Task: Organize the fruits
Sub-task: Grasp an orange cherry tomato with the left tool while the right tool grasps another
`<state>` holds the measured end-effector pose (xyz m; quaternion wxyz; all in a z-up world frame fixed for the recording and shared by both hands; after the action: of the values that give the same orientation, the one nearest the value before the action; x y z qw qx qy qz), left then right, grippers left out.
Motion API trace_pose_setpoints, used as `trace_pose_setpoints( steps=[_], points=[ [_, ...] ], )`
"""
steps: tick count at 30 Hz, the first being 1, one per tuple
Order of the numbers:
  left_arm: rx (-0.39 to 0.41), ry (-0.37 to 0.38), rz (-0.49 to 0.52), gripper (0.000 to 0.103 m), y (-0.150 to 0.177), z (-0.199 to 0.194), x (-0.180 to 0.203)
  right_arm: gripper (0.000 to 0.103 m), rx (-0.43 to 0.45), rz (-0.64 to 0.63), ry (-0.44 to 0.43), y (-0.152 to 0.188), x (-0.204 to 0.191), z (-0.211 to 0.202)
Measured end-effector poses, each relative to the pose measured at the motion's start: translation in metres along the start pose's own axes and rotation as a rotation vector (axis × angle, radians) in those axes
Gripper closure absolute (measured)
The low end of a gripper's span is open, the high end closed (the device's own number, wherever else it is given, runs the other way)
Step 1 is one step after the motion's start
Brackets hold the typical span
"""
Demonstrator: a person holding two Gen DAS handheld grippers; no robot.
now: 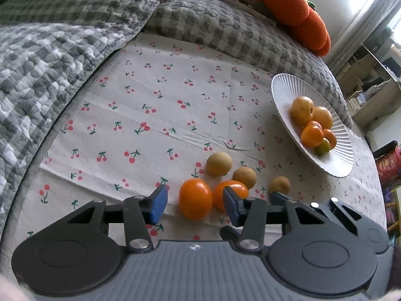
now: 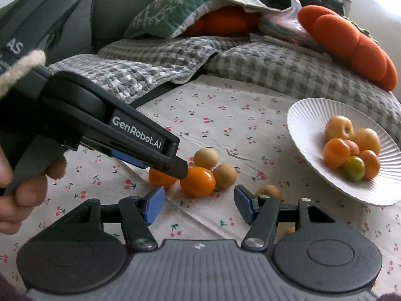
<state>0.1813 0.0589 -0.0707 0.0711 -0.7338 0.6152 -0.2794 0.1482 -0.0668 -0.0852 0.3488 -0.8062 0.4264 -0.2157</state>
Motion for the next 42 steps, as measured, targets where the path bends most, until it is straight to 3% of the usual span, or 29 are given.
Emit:
trace_pose_setpoints(
  steps=[7,11,20,23,42],
  points=[
    [-0.007,-0.006,-0.003,0.068,-0.002,0.001,-0.001,0.049,-0.017,0.0,-0.006,-0.001,-0.003,0.015],
    [-0.023,-0.009,-0.019,0.075,-0.002,0.003,-0.005,0.056,-0.018,-0.003,-0.006,-0.002,-0.004,0.02],
    [-0.017,-0.023,-0.012,0.078,-0.004,0.009,-0.007,0.074,-0.007,-0.031,-0.007,-0.004,-0.006,0.026],
    [-0.019,-0.026,-0.007,0.082,-0.006,0.011,-0.007,0.074,-0.005,-0.041,-0.008,-0.004,-0.008,0.025],
    [-0.016,0.01,-0.018,0.083,-0.01,0.0,-0.009,0.074,-0.007,-0.017,-0.015,-0.003,-0.007,0.018]
  ],
)
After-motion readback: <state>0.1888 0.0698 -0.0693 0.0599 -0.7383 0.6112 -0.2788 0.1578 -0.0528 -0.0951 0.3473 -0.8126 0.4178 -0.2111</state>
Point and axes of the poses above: each gripper's, at about its wrist camera, not at the fingertips, and z roughly the way its jaws point, x to its right, y to its underside, the point moved 2 cm from there along z, roughly the way its jaws point, and after that the axes turned 5 degrees about -z, right-handed, at the moved point
